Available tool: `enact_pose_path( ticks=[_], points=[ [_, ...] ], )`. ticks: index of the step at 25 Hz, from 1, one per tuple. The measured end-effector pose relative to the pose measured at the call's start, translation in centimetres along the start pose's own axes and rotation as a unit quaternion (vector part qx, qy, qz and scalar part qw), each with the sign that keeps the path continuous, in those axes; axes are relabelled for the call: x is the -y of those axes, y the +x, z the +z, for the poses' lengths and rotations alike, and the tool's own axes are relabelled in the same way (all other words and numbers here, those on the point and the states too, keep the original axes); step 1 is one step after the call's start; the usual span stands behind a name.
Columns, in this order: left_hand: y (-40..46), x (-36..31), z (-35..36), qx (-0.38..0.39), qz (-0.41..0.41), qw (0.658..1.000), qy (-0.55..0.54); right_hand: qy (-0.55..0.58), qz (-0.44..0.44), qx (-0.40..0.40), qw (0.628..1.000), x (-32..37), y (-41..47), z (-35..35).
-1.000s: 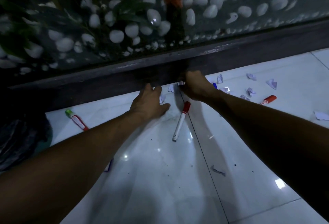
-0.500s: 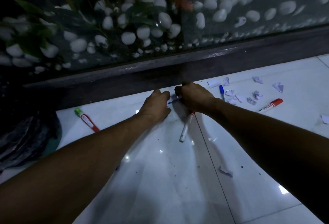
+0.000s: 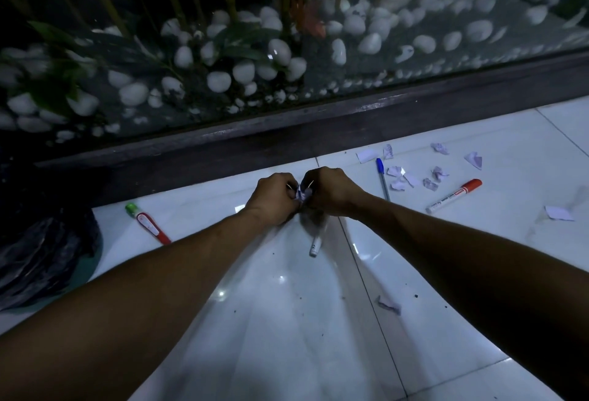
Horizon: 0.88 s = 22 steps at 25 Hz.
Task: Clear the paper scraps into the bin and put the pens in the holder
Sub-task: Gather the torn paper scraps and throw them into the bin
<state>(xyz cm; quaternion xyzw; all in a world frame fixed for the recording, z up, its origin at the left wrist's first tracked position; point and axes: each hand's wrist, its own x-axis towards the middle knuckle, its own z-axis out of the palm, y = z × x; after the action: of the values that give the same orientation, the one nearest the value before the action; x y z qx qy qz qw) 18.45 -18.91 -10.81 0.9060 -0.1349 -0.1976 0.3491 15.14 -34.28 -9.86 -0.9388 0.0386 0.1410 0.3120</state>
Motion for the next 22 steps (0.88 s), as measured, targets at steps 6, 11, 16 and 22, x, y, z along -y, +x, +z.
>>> enact_pose_path(
  ticks=[6,11,16,22],
  points=[
    [-0.5,-0.7,-1.6,-0.017,0.016,0.999,-0.031,0.049,-0.022,-0.049,0.997,1.0,-0.8,-1.0],
    [-1.9,-0.9,-7.2,-0.081,0.045,0.993,-0.075,0.072,-0.069,-0.082,0.992,6.8,-0.8,-3.1],
    [-6.0,-0.7,-17.1,-0.157,0.073,0.982,-0.073,0.077,-0.164,-0.119,0.976,16.9,-0.9,-4.6],
    [-14.5,2.8,-28.8,-0.29,0.087,0.951,-0.066,0.072,-0.261,-0.135,0.953,31.7,-1.8,-3.4]
  ],
)
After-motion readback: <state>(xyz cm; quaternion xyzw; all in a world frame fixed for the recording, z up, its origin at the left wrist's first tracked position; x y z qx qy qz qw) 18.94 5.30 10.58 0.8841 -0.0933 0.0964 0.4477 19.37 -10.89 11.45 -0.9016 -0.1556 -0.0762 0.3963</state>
